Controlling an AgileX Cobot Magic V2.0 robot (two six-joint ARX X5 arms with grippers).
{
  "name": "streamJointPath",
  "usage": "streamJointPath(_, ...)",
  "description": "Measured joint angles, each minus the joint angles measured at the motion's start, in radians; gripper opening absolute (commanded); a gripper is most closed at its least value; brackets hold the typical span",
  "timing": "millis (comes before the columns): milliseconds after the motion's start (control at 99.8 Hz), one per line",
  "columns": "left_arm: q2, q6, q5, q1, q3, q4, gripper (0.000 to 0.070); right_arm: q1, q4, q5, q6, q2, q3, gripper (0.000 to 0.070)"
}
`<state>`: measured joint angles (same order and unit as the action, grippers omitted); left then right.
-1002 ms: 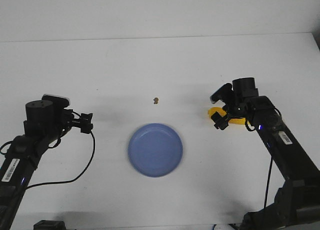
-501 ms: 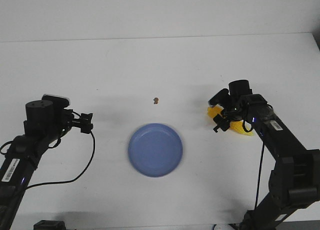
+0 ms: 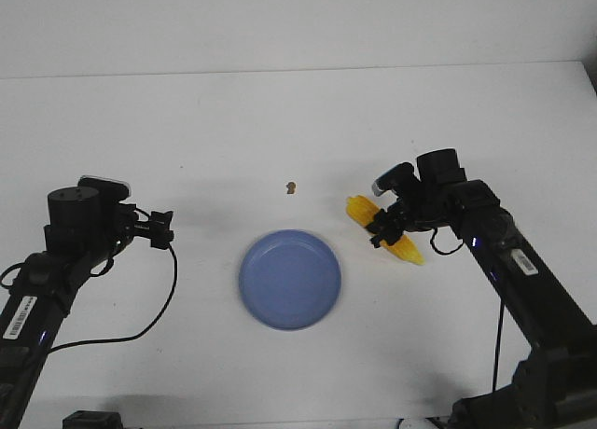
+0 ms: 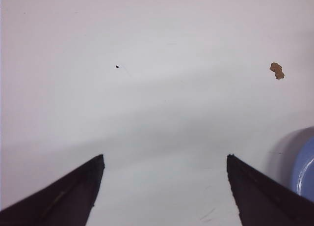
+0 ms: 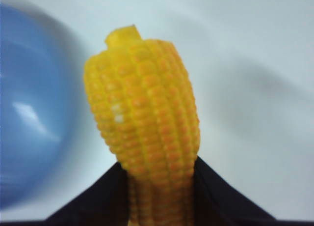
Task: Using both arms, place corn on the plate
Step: 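Lift the corn and carry it with the right gripper over the plate, then lower the corn onto the plate and open the right gripper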
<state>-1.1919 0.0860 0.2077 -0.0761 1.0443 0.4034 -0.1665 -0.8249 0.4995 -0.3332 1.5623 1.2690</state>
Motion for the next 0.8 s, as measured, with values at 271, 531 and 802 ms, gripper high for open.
streamJointPath(271, 0.0, -0.002, 0.0, 0.0, 0.0, 0.0, 0.0515, -0.232, 0.005, 0.045, 0.092, -0.022, 0.002, 0.0113)
streamJointPath(531, 0.0, -0.002, 0.0, 0.0, 0.0, 0.0, 0.0515, -0.413, 0.137, -0.06, 0.218, -0.003, 0.002, 0.0142)
streamJointPath(802, 0.0, -0.002, 0.0, 0.0, 0.0, 0.0, 0.0515, -0.435, 0.169, -0.087, 0.303, 0.079, 0.002, 0.0147)
